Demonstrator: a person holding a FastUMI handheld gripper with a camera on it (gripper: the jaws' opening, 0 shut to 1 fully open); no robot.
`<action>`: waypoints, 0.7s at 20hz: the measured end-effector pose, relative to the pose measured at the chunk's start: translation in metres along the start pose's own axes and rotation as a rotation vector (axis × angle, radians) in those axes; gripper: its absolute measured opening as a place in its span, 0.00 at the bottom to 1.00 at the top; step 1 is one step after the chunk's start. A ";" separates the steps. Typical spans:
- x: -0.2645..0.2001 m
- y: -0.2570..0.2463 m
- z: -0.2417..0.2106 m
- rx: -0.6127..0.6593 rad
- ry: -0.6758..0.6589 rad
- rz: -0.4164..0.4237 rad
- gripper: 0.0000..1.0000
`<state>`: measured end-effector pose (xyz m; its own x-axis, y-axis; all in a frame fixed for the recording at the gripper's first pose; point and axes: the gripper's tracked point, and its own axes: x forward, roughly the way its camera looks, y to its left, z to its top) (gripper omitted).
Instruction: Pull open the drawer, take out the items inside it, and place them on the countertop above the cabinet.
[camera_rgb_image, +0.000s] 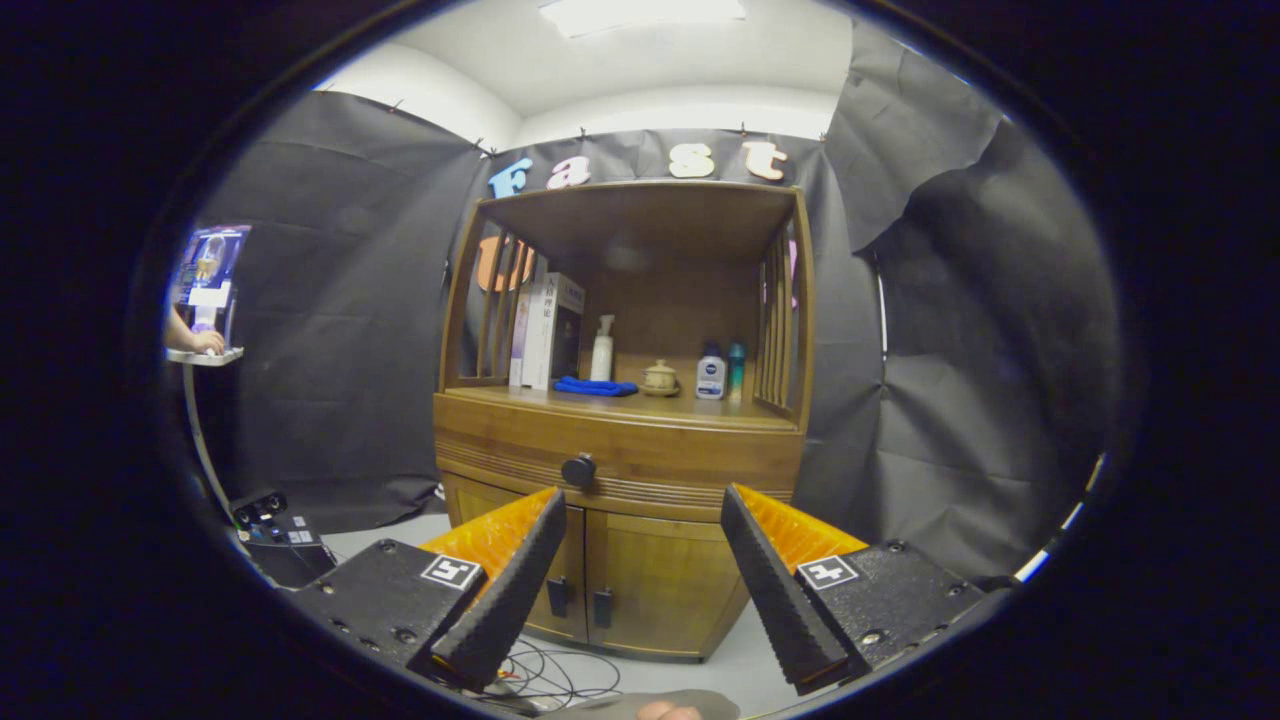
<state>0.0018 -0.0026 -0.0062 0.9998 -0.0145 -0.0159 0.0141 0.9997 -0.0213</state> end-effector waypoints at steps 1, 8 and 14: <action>0.000 -0.001 -0.001 -0.008 -0.002 -0.003 1.00; 0.014 0.013 -0.011 -0.035 0.019 0.033 1.00; 0.061 0.044 0.005 -0.060 -0.012 0.040 1.00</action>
<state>0.0635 0.0403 -0.0034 0.9996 0.0262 -0.0058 -0.0266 0.9964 -0.0804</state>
